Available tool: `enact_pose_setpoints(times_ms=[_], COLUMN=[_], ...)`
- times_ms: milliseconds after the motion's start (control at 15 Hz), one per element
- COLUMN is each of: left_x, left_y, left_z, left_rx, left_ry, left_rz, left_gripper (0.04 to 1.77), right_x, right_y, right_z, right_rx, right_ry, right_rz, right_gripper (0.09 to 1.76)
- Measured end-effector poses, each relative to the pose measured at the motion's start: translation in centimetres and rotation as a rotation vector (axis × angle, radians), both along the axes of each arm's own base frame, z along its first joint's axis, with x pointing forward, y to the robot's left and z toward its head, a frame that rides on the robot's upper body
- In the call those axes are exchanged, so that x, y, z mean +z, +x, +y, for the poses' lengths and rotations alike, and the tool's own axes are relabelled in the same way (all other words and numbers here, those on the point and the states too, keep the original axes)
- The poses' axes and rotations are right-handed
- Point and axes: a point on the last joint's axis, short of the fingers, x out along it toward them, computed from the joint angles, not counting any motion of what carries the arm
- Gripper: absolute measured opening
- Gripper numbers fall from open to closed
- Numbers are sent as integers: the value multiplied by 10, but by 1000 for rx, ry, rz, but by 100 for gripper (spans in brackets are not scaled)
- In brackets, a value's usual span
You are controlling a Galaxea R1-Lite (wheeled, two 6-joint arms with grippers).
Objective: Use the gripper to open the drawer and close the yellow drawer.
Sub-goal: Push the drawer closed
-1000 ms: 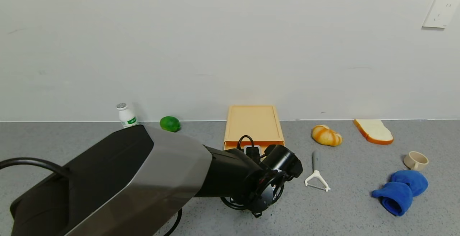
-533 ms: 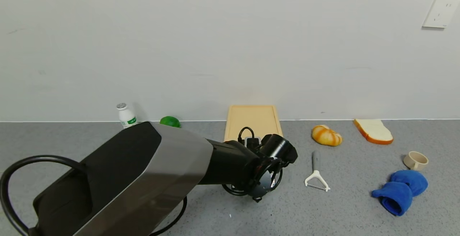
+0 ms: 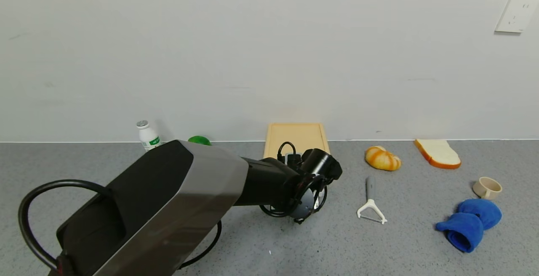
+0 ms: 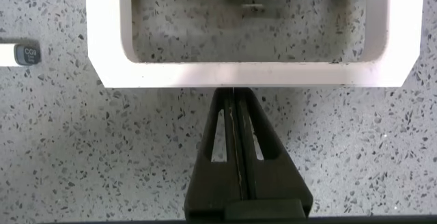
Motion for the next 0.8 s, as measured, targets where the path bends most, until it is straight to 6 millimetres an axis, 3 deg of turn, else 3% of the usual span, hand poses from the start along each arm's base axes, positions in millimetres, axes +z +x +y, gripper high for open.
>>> enact_pose_setpoints(times_ms=[800], left_x=[-3], left_y=[10], left_z=[-1], left_rx=[-6], left_ry=[6], left_rz=[-10], left_gripper=[11], right_x=[0], right_y=[0], right_z=[0], right_rx=[1], right_ry=[0], right_rz=[0], right_gripper=[171])
